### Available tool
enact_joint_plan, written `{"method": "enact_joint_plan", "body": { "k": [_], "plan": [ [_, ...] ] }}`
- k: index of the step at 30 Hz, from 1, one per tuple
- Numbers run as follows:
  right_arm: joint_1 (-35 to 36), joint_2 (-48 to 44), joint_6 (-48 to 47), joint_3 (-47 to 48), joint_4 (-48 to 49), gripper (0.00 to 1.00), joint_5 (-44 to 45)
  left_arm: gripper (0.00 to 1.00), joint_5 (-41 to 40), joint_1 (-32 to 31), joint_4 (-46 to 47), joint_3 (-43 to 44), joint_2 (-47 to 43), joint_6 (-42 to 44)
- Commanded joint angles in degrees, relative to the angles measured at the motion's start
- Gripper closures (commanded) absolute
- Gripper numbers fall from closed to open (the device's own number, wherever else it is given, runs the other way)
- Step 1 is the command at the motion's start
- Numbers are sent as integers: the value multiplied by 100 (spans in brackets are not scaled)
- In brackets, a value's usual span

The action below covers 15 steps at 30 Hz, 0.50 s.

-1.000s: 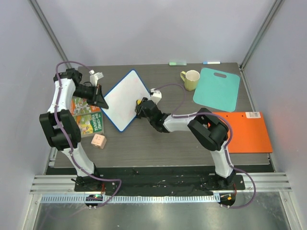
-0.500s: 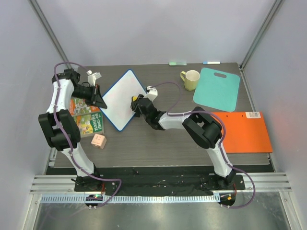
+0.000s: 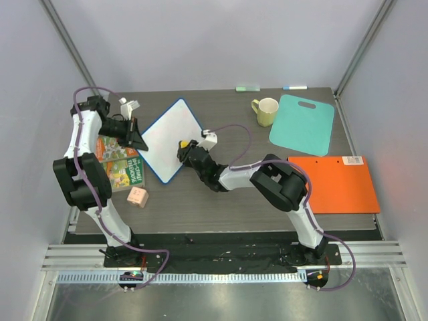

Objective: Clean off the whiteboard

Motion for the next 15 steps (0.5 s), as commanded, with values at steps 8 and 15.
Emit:
{"method": "enact_joint_plan", "body": {
  "k": [8,15],
  "plan": [
    [891,411,510,48,8,99,-1091,100,726,-124,30,207,-189,-141],
    [1199,587,615,224,-36,99,-1206,100,726,-124,57,198,-198,-159]
  ]
}}
